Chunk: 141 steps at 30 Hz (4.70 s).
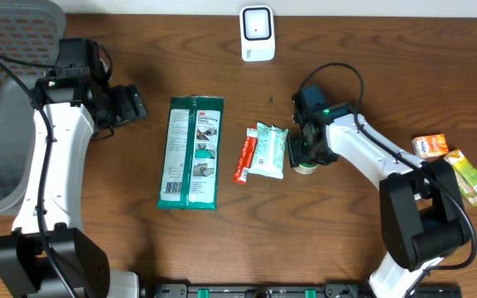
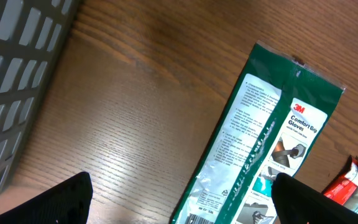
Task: Scan the item barcode
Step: 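Lift the jar and carry it up to the white scanner, then hold the jar against the scanner with the right gripper, then carry the jar right and set it down at the table's right edge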
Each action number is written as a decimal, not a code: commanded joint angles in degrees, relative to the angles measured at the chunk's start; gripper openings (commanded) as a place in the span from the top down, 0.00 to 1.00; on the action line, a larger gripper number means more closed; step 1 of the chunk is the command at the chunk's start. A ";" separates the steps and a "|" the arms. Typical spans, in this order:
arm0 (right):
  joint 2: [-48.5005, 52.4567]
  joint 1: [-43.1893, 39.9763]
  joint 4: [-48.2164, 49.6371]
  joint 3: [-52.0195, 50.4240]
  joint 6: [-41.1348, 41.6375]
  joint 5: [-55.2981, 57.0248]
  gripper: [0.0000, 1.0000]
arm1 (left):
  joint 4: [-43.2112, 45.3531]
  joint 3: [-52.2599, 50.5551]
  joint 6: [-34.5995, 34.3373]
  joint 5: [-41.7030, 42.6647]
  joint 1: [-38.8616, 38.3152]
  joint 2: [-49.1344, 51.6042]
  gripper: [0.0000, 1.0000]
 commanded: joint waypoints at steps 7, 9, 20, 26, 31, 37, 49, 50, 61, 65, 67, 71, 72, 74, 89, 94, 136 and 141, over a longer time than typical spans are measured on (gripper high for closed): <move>-1.40 0.04 -3.69 1.53 -0.09 0.13 0.59 | -0.35 0.13 0.33 -0.09 0.24 0.22 0.08; -2.75 0.04 -5.22 2.75 -0.11 0.13 0.61 | -0.35 0.15 0.33 -0.09 0.24 0.22 0.07; -12.79 -0.02 -15.10 7.34 -0.11 0.11 0.71 | -0.35 0.15 0.33 -0.09 0.24 0.22 0.08; -13.60 -0.17 -24.76 21.31 -0.63 -0.96 0.73 | -0.35 0.15 0.33 -0.09 0.24 0.22 0.07; -13.53 -0.17 -25.99 31.85 -0.94 -1.40 0.80 | -0.35 0.15 0.33 -0.09 0.24 0.22 0.08; -13.18 -0.07 -18.47 39.45 -0.94 -1.38 0.83 | -0.35 0.15 0.33 -0.09 0.24 0.22 0.08; -1.11 -0.07 15.69 32.09 4.70 -0.98 0.88 | -0.35 0.13 0.33 -0.09 0.24 0.22 0.08; 0.85 -0.07 18.67 32.09 4.70 -0.61 0.90 | -0.35 0.15 0.33 -0.09 0.24 0.22 0.08; 19.71 0.52 56.37 32.09 4.70 9.16 0.99 | -0.35 0.15 0.33 -0.09 0.24 0.22 0.08; 24.94 0.52 70.03 32.09 4.68 9.20 0.95 | -0.35 0.15 0.33 -0.09 0.24 0.22 0.08; 27.06 0.52 76.59 32.09 4.68 9.18 0.92 | -0.35 0.15 0.33 -0.09 0.24 0.22 0.07; 30.62 0.48 86.86 32.11 4.70 9.40 0.99 | -0.35 0.15 0.33 -0.09 0.24 0.22 0.08; 31.02 0.48 87.10 32.11 4.70 9.44 0.99 | -0.35 0.15 0.33 -0.09 0.24 0.22 0.07; 31.45 0.48 86.97 32.11 4.68 9.62 0.99 | -0.35 0.15 0.33 -0.09 0.24 0.22 0.07; 11.30 -0.04 51.82 32.11 -4.66 4.61 0.99 | -0.33 0.15 0.33 -0.09 0.24 0.22 0.08; 1.05 -2.95 21.97 32.11 -7.21 4.85 0.99 | -0.35 0.15 0.33 -0.09 0.24 0.22 0.07; 1.97 -41.11 14.58 7.89 -9.09 4.61 0.01 | -0.33 0.15 0.33 -0.09 0.24 0.22 0.08; 0.42 -41.09 12.26 10.05 -9.09 4.59 0.01 | -0.35 0.15 0.33 -0.09 0.24 0.22 0.08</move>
